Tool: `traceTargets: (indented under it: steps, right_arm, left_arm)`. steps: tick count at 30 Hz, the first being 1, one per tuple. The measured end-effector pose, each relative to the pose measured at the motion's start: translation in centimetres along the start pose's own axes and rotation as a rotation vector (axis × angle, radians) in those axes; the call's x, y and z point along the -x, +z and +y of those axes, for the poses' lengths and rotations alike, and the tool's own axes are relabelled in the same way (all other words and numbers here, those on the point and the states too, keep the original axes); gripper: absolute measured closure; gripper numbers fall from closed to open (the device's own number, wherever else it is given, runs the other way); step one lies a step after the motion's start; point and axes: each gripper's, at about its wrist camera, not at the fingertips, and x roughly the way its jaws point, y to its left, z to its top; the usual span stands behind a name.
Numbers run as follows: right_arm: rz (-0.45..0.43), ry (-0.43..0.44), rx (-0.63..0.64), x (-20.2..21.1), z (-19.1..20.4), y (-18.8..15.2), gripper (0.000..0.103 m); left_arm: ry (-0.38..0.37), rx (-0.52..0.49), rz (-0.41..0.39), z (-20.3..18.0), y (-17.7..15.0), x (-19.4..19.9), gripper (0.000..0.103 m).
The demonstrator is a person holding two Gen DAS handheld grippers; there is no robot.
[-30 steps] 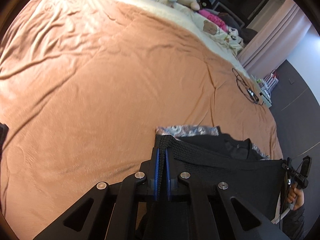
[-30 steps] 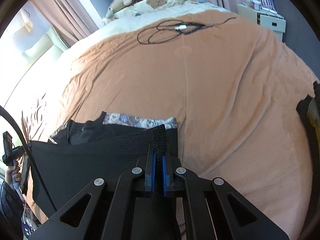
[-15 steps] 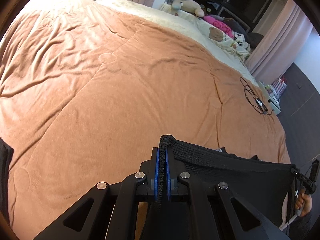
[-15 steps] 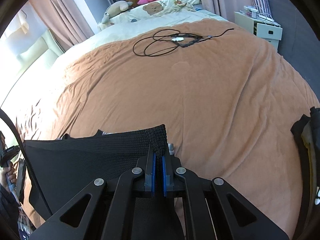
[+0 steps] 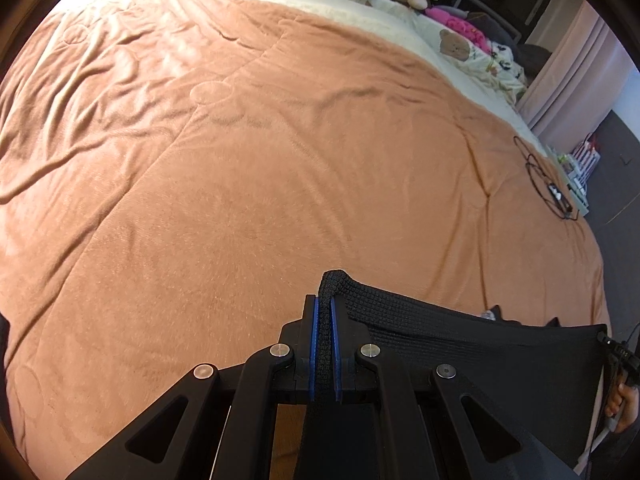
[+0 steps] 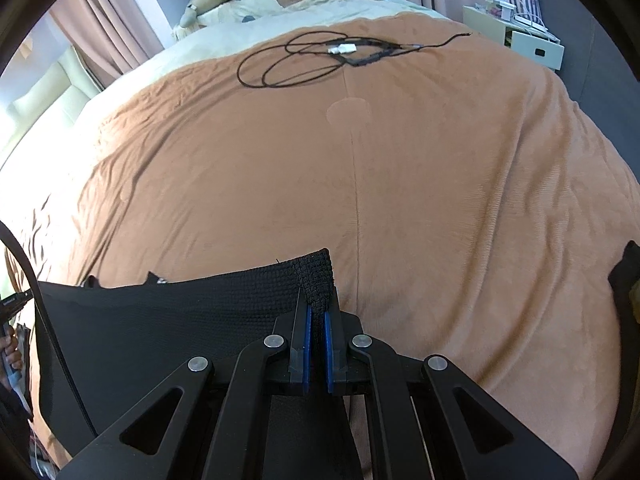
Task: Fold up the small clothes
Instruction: 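Pinch the folded edge with both grippers and lift it slightly, then open both grippers and move them to the folded edge of the shirt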
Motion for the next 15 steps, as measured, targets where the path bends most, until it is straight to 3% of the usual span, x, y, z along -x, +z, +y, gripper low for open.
traceTargets:
  steps: [11, 15]
  right_arm:
    - [0.027, -0.037, -0.008, -3.3, -0.6, 0.8, 0.101]
    - [0.066, -0.031, -0.041, -4.6, -0.8, 0.8, 0.099]
  left_arm:
    - [0.038, -0.005, 0.021, 0.2, 0.7, -3.3, 0.097]
    - [0.063, -0.010, 0.084, -0.2, 0.3, -5.1, 0.096]
